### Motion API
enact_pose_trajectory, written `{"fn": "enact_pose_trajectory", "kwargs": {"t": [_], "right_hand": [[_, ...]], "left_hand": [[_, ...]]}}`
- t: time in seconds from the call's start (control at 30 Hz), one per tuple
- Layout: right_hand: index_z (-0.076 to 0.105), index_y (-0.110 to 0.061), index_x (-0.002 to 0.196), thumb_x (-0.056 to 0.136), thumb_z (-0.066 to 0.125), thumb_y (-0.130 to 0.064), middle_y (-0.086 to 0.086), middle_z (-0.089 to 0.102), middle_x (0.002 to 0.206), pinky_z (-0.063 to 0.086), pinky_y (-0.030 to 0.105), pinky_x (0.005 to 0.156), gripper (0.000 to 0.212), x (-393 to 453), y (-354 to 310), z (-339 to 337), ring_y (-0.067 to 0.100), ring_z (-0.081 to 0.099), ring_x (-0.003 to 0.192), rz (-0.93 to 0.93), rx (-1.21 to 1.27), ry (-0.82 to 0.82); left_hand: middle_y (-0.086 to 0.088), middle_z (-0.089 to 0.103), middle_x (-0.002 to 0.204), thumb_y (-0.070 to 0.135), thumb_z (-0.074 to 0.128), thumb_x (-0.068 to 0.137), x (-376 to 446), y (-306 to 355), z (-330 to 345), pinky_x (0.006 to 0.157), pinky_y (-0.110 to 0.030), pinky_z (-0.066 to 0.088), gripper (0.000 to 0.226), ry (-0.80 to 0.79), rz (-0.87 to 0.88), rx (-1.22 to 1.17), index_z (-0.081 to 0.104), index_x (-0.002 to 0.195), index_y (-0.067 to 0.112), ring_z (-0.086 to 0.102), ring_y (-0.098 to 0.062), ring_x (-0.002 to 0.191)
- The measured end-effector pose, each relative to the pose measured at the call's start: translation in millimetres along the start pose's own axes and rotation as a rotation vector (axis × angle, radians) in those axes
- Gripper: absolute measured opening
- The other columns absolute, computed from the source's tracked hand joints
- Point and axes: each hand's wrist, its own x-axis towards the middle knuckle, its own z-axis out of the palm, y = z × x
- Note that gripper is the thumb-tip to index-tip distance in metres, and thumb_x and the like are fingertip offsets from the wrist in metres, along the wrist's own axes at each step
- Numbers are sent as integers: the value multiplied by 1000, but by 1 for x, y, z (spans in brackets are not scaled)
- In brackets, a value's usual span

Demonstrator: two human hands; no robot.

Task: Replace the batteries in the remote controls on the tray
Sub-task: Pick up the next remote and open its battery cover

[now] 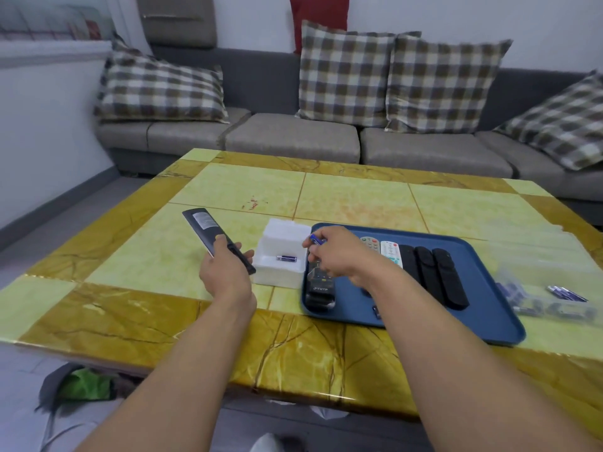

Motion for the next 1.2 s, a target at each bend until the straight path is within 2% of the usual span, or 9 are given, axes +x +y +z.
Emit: {"fn": "enact_pose_trajectory", "kwargs": {"t": [0.1, 0.23, 0.37, 0.5, 0.6, 0.7, 0.8, 1.03, 1.2], "right_hand": [[66, -5, 111, 100, 44, 1, 6, 65, 86, 37, 31, 57, 25, 35, -31, 10, 15, 48, 61, -46, -307, -117], [66, -2, 125, 96, 53, -8, 13, 72, 114, 41, 30, 65, 32, 72, -50, 36, 19, 50, 74, -109, -779, -139], [66, -9, 86, 90, 61, -12, 8, 62, 82, 39, 27, 57, 7, 82, -53, 58, 21, 48, 66, -191, -1079, -113], [44, -14, 66, 92, 65, -23, 1, 46, 67, 40, 29, 63, 35, 84, -47, 71, 22, 48, 70, -165, -1159, -181], [55, -12, 86, 86, 63, -16, 2, 51, 78, 41, 29, 63, 10, 87, -43, 72, 22, 51, 74, -102, -1101, -171], [56, -9, 111, 91, 62, -13, 3, 54, 87, 41, 27, 58, 21, 84, -42, 71, 23, 55, 87, -135, -1150, -190], [60, -8, 128, 93, 62, -14, 7, 63, 121, 46, 27, 70, 35, 85, -39, 70, 24, 62, 108, -141, -1175, -202], [63, -11, 127, 93, 61, -12, 7, 64, 122, 45, 30, 72, 34, 84, -35, 66, 23, 58, 94, -179, -1176, -212], [70, -12, 113, 88, 67, -7, 4, 68, 114, 57, 36, 87, 26, 79, -31, 52, 23, 65, 101, -265, -1053, -148]], "left_hand": [[-3, 68, 84, 31, 58, 98, 5, 5, -3, 58, -27, 50, 17, 22, -20, -32, 59, 87, 18, 67, -20, 65], [-2, 68, 82, 30, 57, 98, 4, 9, -5, 56, -26, 49, 18, 36, -26, -42, 59, 86, 18, 67, -20, 65], [-1, 68, 83, 30, 60, 97, 4, 10, -6, 61, -29, 52, 18, 34, 25, -13, 59, 83, 18, 67, -19, 64], [2, 67, 81, 29, 62, 96, 4, 13, -9, 63, -30, 51, 17, 21, 73, 12, 60, 81, 20, 67, -16, 63], [2, 66, 80, 29, 62, 95, 5, 14, -11, 57, -26, 49, 18, 22, 80, 9, 59, 81, 20, 66, -16, 63], [1, 66, 81, 30, 62, 96, 5, 14, -11, 58, -27, 50, 17, 27, 78, 9, 59, 82, 21, 66, -15, 63], [1, 67, 83, 32, 60, 98, 5, 13, -10, 58, -27, 51, 19, 20, 82, 11, 60, 82, 21, 66, -15, 62], [-1, 69, 85, 33, 59, 98, 4, 11, -7, 64, -30, 53, 19, -2, 96, 30, 60, 83, 22, 67, -16, 62], [-4, 72, 92, 33, 55, 101, -4, 8, -3, 61, -29, 54, 19, -60, 104, 57, 62, 87, 23, 67, -16, 62]]}}
